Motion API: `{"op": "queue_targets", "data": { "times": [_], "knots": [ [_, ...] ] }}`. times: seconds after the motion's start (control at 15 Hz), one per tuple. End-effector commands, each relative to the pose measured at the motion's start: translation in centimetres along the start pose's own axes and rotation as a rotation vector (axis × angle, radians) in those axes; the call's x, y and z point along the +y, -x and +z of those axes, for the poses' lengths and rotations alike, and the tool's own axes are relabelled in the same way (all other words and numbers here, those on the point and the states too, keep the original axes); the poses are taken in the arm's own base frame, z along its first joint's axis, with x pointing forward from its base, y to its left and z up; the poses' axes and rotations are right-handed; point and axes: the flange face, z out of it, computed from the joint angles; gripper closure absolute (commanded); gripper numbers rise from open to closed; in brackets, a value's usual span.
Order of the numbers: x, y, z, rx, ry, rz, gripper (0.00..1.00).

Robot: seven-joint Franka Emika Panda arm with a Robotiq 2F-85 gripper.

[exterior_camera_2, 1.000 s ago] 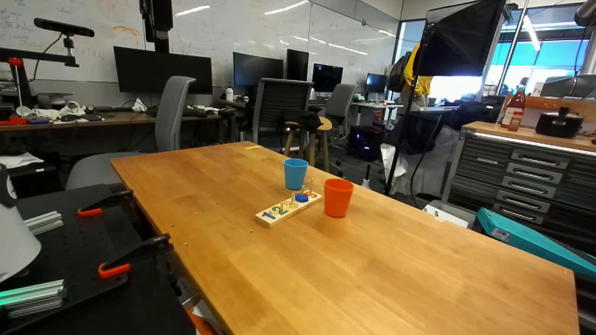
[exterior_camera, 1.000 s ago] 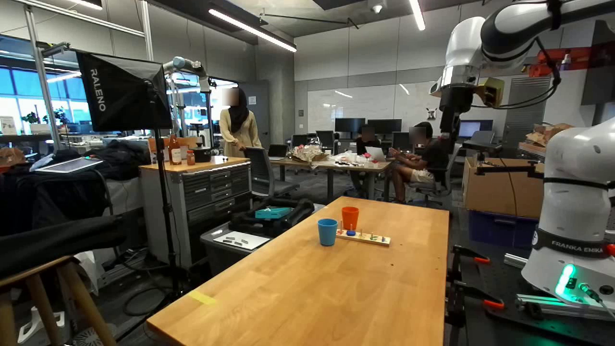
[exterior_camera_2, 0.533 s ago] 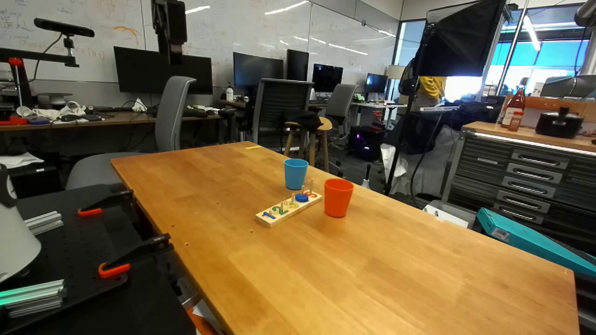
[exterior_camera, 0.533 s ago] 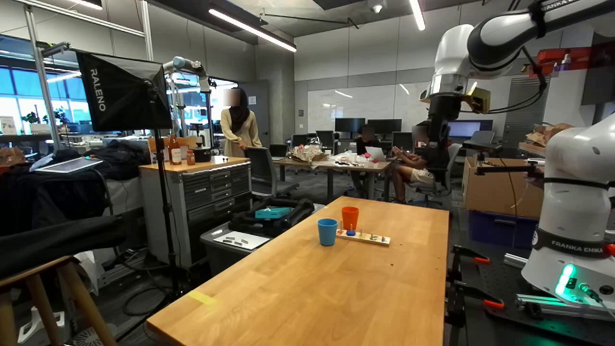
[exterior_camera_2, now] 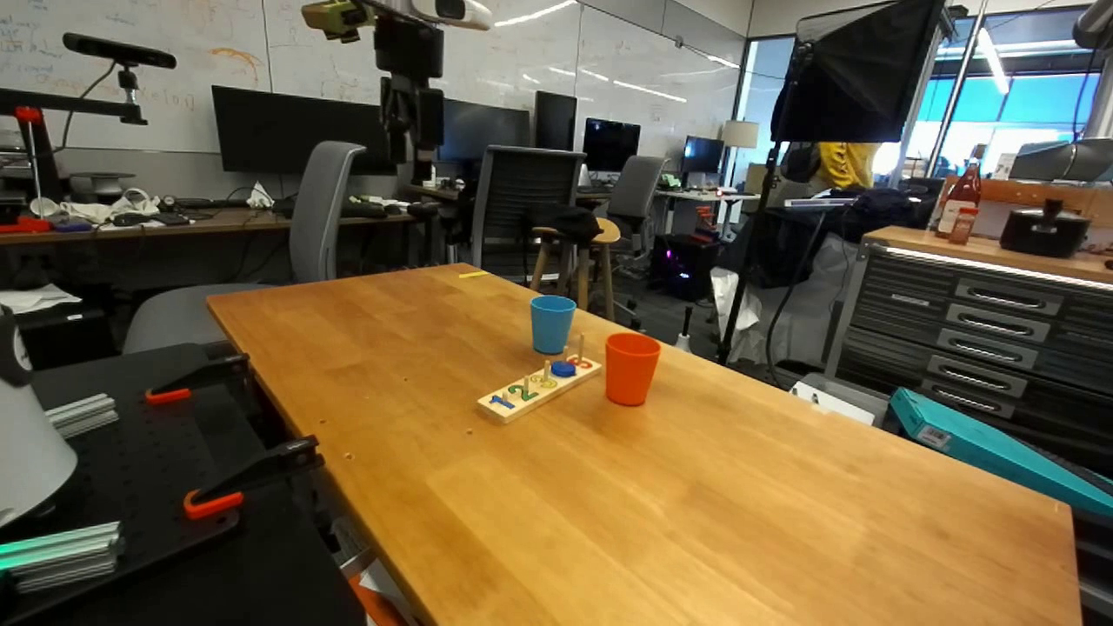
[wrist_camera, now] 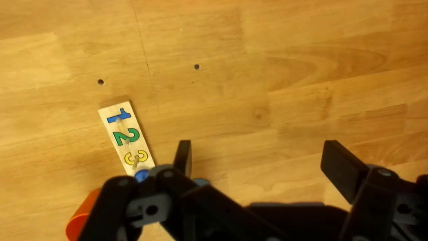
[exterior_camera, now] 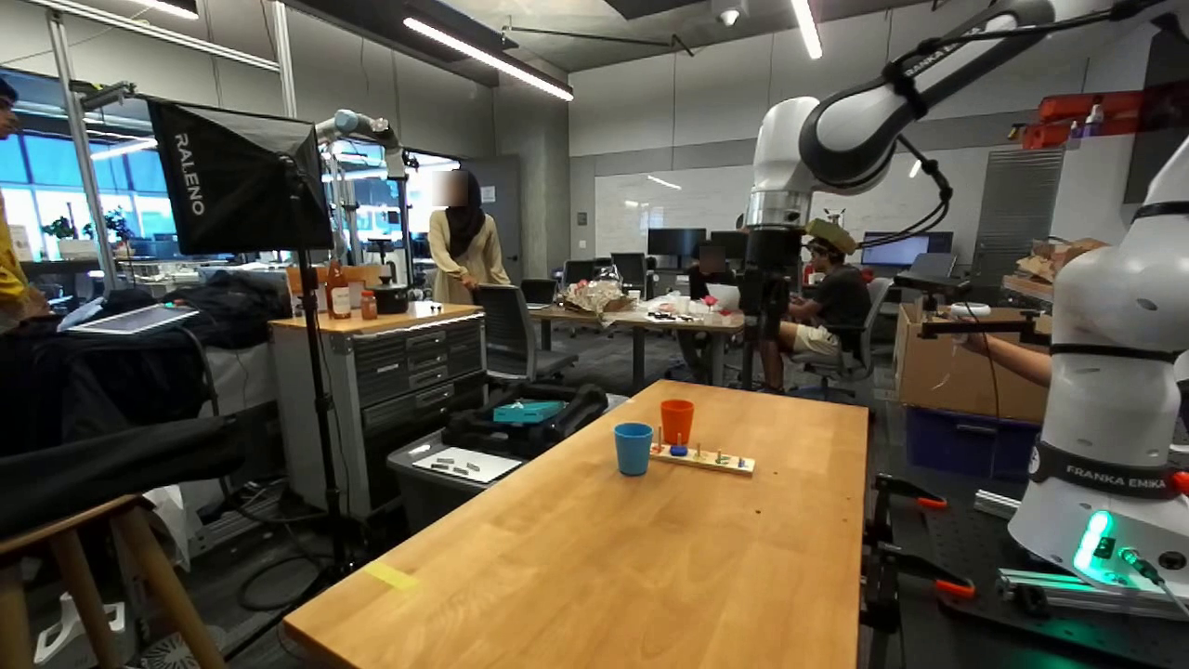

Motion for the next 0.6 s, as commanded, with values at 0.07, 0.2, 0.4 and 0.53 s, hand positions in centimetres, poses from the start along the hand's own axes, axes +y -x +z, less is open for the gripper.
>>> {"op": "queue_targets", "data": {
  "times": [0.07,0.2,0.4,0.53],
  "knots": [
    [-2.0,-9.1,2.8,0.017,-0.003,0.056,0.00],
    [-2.4,-12.6,4.3,0.035,-0.010,0.082,0.00],
    [-2.6,-17.9,6.8,0.084,-0.002,0.114,0.00],
    [-2.6,-21.0,9.1,0.099,0.014,0.125,0.00]
  ]
}}
